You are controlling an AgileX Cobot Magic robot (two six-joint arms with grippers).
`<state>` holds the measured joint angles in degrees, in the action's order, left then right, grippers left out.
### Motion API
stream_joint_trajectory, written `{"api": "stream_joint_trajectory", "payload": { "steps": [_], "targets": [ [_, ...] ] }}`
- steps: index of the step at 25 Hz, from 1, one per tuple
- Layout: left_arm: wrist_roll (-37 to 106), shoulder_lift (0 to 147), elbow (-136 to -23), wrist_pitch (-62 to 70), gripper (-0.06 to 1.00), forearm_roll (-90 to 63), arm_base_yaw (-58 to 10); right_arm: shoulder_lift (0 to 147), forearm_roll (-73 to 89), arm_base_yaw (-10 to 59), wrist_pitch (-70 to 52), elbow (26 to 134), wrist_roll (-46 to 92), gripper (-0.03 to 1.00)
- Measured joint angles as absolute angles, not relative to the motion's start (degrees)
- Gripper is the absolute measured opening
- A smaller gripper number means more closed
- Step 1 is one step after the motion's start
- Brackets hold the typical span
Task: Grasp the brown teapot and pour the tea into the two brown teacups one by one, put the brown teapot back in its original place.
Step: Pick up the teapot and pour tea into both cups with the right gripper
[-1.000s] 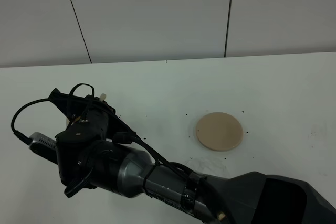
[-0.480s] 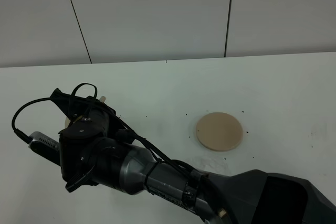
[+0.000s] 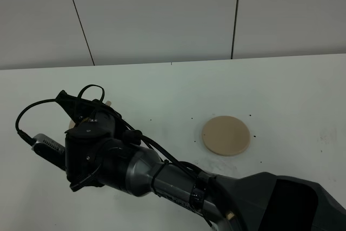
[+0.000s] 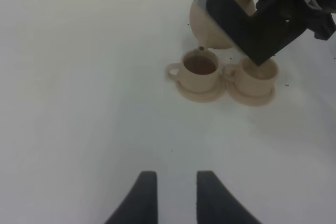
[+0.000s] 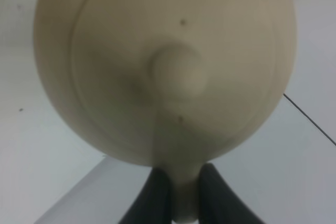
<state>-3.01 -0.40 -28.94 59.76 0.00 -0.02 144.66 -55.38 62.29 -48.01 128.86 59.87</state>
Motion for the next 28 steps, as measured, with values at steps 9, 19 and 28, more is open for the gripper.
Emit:
{"api": "stream_joint_trajectory", "payload": {
  "steps": [9, 19, 28],
  "targets": [
    [-3.01, -0.4, -28.94, 59.76, 0.25, 0.0, -0.02, 144.66, -51.8, 61.54, -47.58, 128.86, 60.87, 0.1],
    [-3.01, -0.4, -28.94, 59.76, 0.25, 0.0, -0.02, 144.38, -49.74, 60.86, -47.34, 128.86, 62.07, 0.1],
    [-3.01, -0.4, -28.94, 59.76, 0.25, 0.0, -0.02, 143.73, -48.25, 60.36, -47.4, 128.86, 63.16, 0.1]
  ]
}}
